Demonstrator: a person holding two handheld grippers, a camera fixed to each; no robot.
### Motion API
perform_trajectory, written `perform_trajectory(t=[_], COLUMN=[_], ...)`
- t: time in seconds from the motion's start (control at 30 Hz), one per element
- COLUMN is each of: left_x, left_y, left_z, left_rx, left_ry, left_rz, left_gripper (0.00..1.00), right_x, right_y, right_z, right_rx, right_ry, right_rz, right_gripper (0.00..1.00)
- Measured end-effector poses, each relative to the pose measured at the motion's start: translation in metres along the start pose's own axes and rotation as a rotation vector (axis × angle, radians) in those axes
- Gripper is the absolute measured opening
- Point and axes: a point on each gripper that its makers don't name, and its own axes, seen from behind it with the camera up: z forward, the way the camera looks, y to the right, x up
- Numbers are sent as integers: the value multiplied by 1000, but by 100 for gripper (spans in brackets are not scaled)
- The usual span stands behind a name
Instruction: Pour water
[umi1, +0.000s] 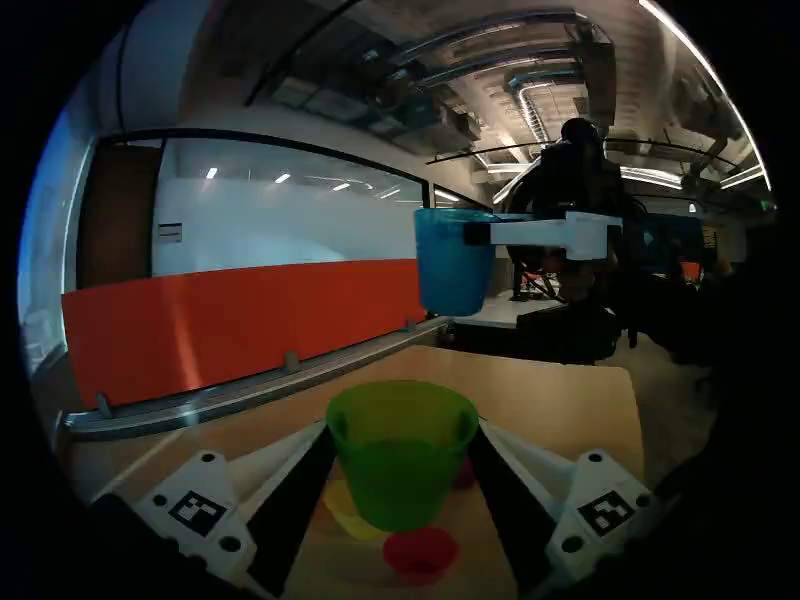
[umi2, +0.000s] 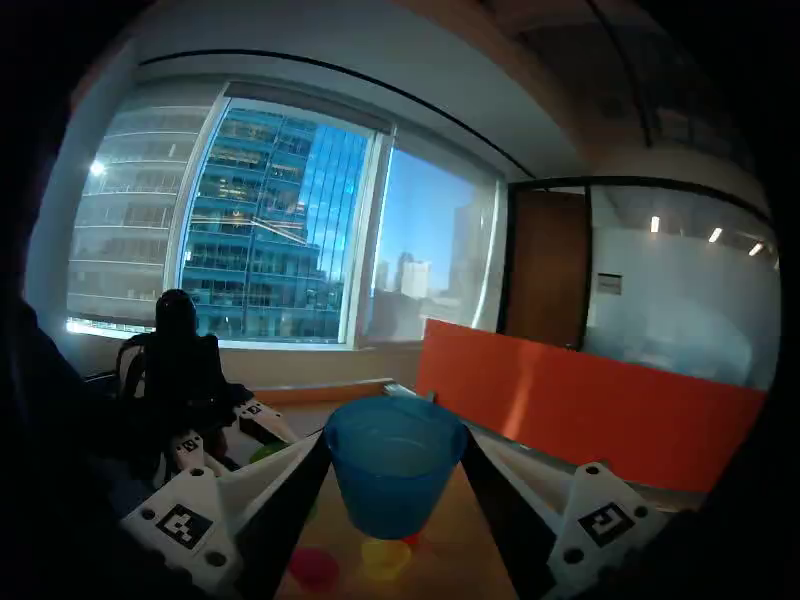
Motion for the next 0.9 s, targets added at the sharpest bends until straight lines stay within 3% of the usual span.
perform_trajectory(t=[0.3, 0.6, 0.9], left_x=[-5, -15, -41], left_y=[-25, -34, -41], left_z=[-17, -27, -30], left_rx=[71, 96, 98], left_ry=[-1, -25, -90], left_rz=[-11, -19, -25], left_gripper=[86, 86, 86], right_x=[-11, -31, -61], right_y=[6, 8, 3], right_z=[-15, -20, -18], right_rx=[-16, -25, -15], right_ry=[1, -14, -55], right_rz=[9, 7, 32], right_gripper=[92, 92, 92])
